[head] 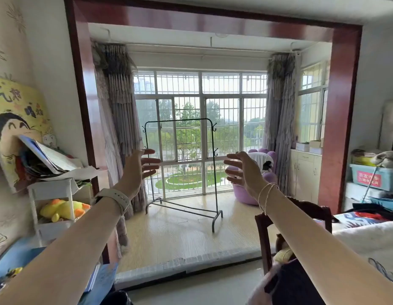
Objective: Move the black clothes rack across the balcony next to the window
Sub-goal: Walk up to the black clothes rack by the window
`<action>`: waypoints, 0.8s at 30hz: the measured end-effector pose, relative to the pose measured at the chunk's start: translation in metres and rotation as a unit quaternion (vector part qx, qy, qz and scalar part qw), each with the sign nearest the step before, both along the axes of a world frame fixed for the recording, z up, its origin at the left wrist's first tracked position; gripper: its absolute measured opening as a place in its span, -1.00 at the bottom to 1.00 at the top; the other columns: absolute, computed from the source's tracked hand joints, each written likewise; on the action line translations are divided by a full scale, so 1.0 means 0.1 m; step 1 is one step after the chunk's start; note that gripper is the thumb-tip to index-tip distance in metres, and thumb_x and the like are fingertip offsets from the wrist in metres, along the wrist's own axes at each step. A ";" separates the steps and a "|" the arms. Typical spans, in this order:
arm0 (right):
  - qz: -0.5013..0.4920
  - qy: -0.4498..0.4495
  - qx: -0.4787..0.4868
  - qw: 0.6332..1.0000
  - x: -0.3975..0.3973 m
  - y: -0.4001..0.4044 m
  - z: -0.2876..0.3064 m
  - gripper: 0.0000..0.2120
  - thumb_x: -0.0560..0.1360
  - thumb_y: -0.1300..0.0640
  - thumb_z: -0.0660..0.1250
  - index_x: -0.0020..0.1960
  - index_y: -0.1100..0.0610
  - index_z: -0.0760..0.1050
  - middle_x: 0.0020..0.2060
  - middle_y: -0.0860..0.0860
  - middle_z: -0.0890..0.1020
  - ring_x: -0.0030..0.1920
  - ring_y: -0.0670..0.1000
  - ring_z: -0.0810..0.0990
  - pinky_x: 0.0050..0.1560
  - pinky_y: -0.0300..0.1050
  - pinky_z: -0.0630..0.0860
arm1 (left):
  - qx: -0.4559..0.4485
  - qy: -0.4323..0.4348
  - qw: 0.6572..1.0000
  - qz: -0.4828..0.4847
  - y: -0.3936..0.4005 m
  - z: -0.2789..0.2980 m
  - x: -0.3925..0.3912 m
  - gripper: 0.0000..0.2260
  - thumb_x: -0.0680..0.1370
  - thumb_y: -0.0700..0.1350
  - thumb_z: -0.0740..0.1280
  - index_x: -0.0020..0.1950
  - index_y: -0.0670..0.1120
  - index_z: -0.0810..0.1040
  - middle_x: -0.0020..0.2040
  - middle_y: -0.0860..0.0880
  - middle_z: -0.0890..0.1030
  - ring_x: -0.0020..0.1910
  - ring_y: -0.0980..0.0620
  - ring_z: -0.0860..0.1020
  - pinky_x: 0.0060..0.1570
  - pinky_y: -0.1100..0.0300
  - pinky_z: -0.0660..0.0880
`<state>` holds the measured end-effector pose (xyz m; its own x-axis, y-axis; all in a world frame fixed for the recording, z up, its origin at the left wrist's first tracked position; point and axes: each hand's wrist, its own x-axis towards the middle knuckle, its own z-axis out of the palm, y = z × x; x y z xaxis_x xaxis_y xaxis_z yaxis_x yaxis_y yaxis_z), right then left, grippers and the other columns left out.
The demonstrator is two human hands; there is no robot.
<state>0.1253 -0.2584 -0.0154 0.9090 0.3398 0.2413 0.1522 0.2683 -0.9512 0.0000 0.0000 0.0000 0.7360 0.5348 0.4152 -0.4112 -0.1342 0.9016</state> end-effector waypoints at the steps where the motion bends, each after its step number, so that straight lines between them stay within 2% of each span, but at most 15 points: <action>1: 0.000 0.002 0.005 1.000 0.01 -0.01 -0.01 -0.76 0.55 0.03 0.17 -0.01 0.08 0.59 0.13 0.13 0.64 0.03 0.17 0.55 0.08 0.08 0.50 | -0.001 0.001 1.000 0.005 -0.02 0.00 0.01 -0.66 0.65 -0.06 0.00 0.12 -0.17 0.52 -0.15 -0.13 0.64 -0.21 -0.06 0.59 -0.16 0.14 0.53; 5: -0.001 0.003 0.010 1.000 0.19 -0.08 -0.10 -0.77 0.56 0.04 0.17 -0.03 0.08 0.58 0.11 0.15 0.64 0.03 0.18 0.56 0.12 0.13 0.49 | -0.008 0.003 1.000 0.004 -0.06 -0.10 0.13 -0.68 0.64 -0.05 0.01 0.01 -0.10 0.54 -0.15 -0.15 0.64 -0.21 -0.08 0.58 -0.14 0.11 0.53; 10: 0.002 0.031 0.005 1.000 0.53 -0.16 -0.27 -0.70 0.55 0.04 0.17 0.13 0.16 0.56 0.08 0.11 0.64 -0.01 0.14 0.55 -0.02 0.00 0.51 | -0.024 0.011 1.000 -0.002 -0.12 -0.31 0.41 -0.67 0.64 -0.05 0.01 0.06 -0.13 0.54 -0.16 -0.16 0.63 -0.20 -0.08 0.58 -0.14 0.13 0.54; 13: 0.022 0.054 -0.007 0.998 0.78 -0.15 -0.51 -0.69 0.55 0.05 0.18 0.18 0.16 0.54 0.15 0.13 0.61 0.05 0.15 0.55 0.09 0.05 0.50 | -0.022 0.041 0.999 0.004 -0.12 -0.55 0.60 -0.65 0.65 -0.05 -0.01 0.11 -0.16 0.53 -0.15 -0.17 0.62 -0.21 -0.06 0.58 -0.20 0.17 0.55; 16: 0.028 0.080 -0.018 0.996 1.05 -0.05 -0.76 -0.77 0.56 0.07 0.18 0.09 0.13 0.54 0.18 0.15 0.60 0.07 0.18 0.54 0.19 0.13 0.47 | -0.030 0.077 0.996 0.011 -0.03 -0.75 0.80 -0.64 0.66 -0.04 -0.01 0.15 -0.17 0.52 -0.16 -0.18 0.63 -0.22 -0.08 0.58 -0.21 0.14 0.54; 19: 0.019 0.089 -0.026 0.996 1.37 0.13 -0.92 -0.78 0.57 0.06 0.18 0.09 0.13 0.54 0.15 0.15 0.62 0.16 0.25 0.55 0.21 0.18 0.46 | -0.028 0.091 0.995 0.019 0.18 -0.83 1.03 -0.63 0.65 -0.03 -0.01 0.18 -0.16 0.52 -0.16 -0.18 0.64 -0.21 -0.09 0.60 -0.16 0.11 0.55; 24: 0.012 0.096 -0.014 0.995 2.02 0.63 -1.12 -0.70 0.59 0.07 0.16 0.18 0.19 0.53 0.16 0.21 0.60 0.20 0.32 0.53 0.20 0.21 0.46 | -0.021 0.097 0.995 0.027 0.67 -0.91 1.60 -0.62 0.66 -0.05 -0.03 0.20 -0.20 0.50 -0.15 -0.21 0.61 -0.23 -0.10 0.58 -0.26 0.17 0.55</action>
<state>0.3270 -0.1954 -0.1270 0.9290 0.3661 0.0549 -0.0384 0.2429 -0.9693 0.1597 0.0672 -0.0906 0.7691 0.5904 0.2449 -0.2227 -0.1117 0.9685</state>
